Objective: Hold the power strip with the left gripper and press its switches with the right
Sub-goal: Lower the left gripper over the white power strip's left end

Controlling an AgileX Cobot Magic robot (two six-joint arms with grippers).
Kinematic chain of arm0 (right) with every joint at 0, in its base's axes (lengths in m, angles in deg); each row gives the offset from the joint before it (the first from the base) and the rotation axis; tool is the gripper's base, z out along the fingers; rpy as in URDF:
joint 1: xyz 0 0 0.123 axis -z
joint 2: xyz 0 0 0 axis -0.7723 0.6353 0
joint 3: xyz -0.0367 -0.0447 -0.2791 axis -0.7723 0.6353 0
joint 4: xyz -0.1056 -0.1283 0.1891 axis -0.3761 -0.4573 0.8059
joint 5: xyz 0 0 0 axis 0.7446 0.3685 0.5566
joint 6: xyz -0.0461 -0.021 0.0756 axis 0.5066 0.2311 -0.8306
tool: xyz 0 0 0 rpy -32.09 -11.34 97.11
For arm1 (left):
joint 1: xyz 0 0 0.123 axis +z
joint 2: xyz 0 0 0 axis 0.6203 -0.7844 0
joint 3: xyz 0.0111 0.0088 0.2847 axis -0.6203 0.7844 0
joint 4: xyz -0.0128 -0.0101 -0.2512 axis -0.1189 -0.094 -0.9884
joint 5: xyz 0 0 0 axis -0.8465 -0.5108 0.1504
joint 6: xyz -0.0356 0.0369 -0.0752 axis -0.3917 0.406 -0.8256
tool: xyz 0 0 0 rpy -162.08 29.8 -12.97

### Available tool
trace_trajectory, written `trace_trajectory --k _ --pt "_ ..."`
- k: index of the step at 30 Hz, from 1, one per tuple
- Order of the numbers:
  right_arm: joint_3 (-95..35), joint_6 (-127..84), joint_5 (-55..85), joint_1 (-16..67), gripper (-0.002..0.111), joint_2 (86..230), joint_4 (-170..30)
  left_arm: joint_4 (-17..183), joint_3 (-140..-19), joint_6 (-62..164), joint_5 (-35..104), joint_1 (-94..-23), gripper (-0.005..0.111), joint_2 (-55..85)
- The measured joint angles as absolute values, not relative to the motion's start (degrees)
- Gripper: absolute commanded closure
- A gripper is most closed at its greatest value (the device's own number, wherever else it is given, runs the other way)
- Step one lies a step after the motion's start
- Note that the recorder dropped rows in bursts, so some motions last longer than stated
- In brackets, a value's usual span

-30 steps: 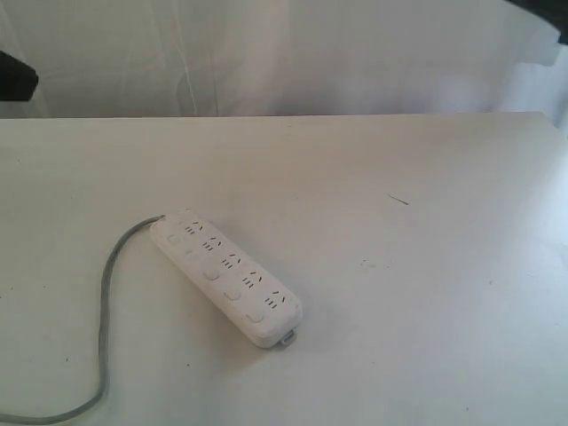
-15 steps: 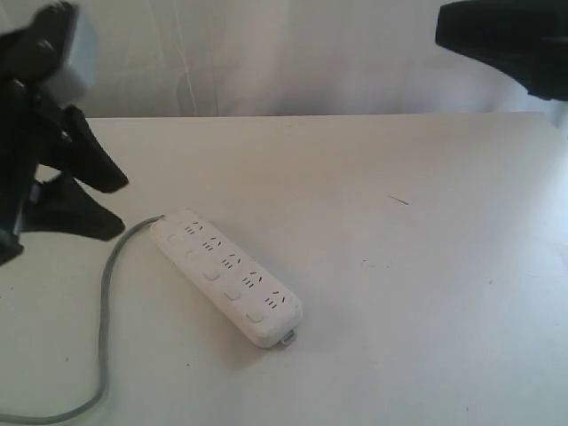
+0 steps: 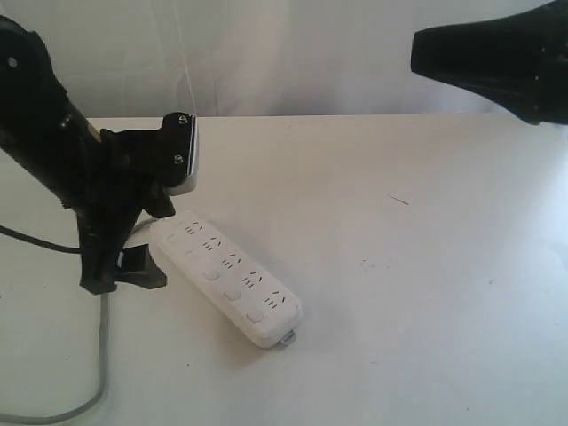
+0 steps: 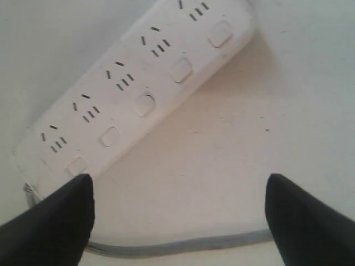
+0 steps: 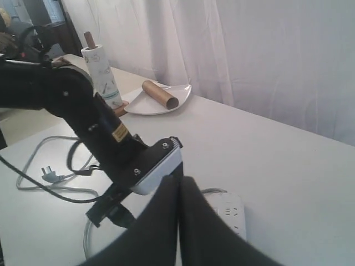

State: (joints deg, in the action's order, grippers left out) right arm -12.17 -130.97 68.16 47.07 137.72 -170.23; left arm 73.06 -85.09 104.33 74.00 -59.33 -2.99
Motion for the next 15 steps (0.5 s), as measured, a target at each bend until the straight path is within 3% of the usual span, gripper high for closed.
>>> trace_trajectory --k 7,15 --pt "-10.8 -131.2 69.2 47.1 0.108 137.7 -170.3 76.3 -85.1 106.3 66.1 -61.2 0.019 -6.4" --pt "-9.0 -131.2 71.3 47.1 0.108 137.6 -170.5 76.4 -85.1 100.4 66.6 -61.7 0.019 -6.4"
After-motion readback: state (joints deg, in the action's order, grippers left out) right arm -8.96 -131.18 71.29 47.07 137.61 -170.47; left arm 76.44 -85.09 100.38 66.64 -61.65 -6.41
